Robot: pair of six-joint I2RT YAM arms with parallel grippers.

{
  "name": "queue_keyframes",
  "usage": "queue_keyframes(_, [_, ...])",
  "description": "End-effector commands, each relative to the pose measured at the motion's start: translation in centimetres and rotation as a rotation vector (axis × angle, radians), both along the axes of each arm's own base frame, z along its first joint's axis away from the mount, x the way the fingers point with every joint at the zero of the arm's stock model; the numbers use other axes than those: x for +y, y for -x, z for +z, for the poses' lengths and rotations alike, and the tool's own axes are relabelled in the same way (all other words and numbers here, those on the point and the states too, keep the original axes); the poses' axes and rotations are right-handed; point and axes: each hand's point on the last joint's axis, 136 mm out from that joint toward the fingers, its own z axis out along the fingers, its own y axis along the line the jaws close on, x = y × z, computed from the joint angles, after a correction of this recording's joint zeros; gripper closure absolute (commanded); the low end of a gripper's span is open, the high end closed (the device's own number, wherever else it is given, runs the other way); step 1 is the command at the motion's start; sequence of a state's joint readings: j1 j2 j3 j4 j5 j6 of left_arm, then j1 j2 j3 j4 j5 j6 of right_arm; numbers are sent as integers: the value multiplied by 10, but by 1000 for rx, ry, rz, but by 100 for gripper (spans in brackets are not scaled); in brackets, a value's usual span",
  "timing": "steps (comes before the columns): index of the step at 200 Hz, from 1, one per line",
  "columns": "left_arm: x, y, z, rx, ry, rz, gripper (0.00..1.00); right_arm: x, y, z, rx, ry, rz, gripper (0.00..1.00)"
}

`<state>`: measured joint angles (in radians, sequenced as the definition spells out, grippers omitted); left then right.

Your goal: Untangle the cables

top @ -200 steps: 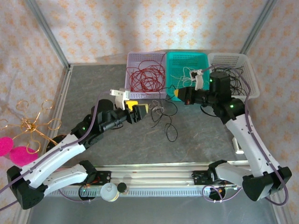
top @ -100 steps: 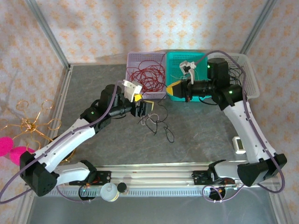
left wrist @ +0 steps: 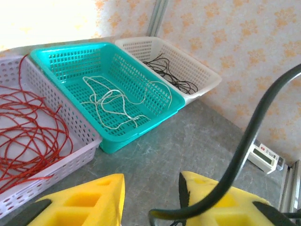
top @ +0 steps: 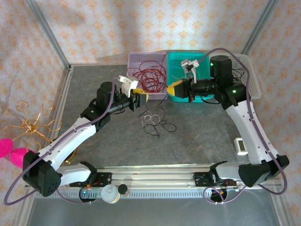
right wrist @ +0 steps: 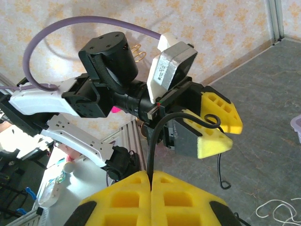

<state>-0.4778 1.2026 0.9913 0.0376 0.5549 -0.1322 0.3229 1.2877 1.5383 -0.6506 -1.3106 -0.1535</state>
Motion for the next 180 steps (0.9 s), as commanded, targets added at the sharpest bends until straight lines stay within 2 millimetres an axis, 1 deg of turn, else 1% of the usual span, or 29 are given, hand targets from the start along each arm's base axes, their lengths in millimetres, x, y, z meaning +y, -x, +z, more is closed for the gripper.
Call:
queue_keyframes(1, [-8, 0, 26, -91, 59, -46, 62, 1, 10, 18, -34, -43, 44, 100])
queue_keyframes(16, [-10, 1, 34, -112, 80, -61, 61, 2, 9, 20, -43, -47, 45, 100])
queue_keyframes(25, [-11, -1, 35, -115, 78, -61, 67, 2, 9, 22, -46, -53, 47, 100])
queue_keyframes(41, [-13, -3, 39, -119, 75, -65, 84, 3, 9, 24, -49, -62, 55, 100])
queue_keyframes(51, [-11, -6, 44, -124, 81, -44, 100, 3, 9, 23, -48, -62, 56, 100])
queue_keyframes(52, [-11, -6, 44, -125, 82, -41, 100, 3, 8, 22, -49, -61, 55, 100])
queue_keyframes(58, [-8, -9, 48, -126, 88, -12, 100, 3, 8, 21, -54, -58, 51, 100])
queue_keyframes(68, [-4, -10, 58, -141, 93, 19, 100, 1, 2, 19, -72, -39, 8, 100])
queue_keyframes(73, [-2, -9, 65, -151, 97, 35, 100, 0, -3, 16, -83, -26, -26, 91])
queue_keyframes(76, [-1, -8, 69, -155, 98, 40, 100, -1, -7, 15, -91, -19, -49, 84])
queue_keyframes(82, [-1, -6, 79, -166, 103, 49, 100, -4, -14, 12, -107, -7, -102, 75])
queue_keyframes(95, [0, 2, 102, -184, 119, 56, 100, -7, -24, 9, -137, -24, -187, 72])
queue_keyframes(101, [-1, 6, 112, -188, 130, 52, 100, -6, -28, 7, -147, -50, -206, 66])
queue_keyframes(106, [-3, 9, 117, -184, 133, 44, 100, -6, -22, 15, -187, -90, -221, 62])
queue_keyframes(116, [-7, 17, 131, -185, 139, 34, 100, 2, -15, 17, -239, -151, -234, 56])
queue_keyframes(117, [-7, 17, 132, -183, 138, 33, 100, 3, -14, 19, -249, -159, -234, 56])
queue_keyframes(120, [-9, 19, 135, -182, 138, 31, 100, 6, -11, 16, -254, -170, -234, 54])
queue_keyframes(124, [-9, 21, 139, -181, 136, 35, 100, 10, -7, 20, -287, -197, -236, 52])
queue_keyframes(143, [-11, 29, 160, -177, 133, 61, 100, 29, 5, 19, -346, -265, -224, 48])
queue_keyframes(151, [-10, 29, 167, -173, 126, 79, 100, 35, 6, 17, -350, -279, -220, 46])
queue_keyframes(162, [-8, 31, 182, -180, 126, 96, 100, 42, 6, 16, -356, -303, -219, 45])
queue_keyframes(172, [-9, 34, 194, -187, 129, 93, 100, 47, 2, 15, -361, -322, -246, 45])
queue_keyframes(180, [-11, 37, 204, -195, 137, 90, 100, 49, -10, 13, -349, -334, -321, 45])
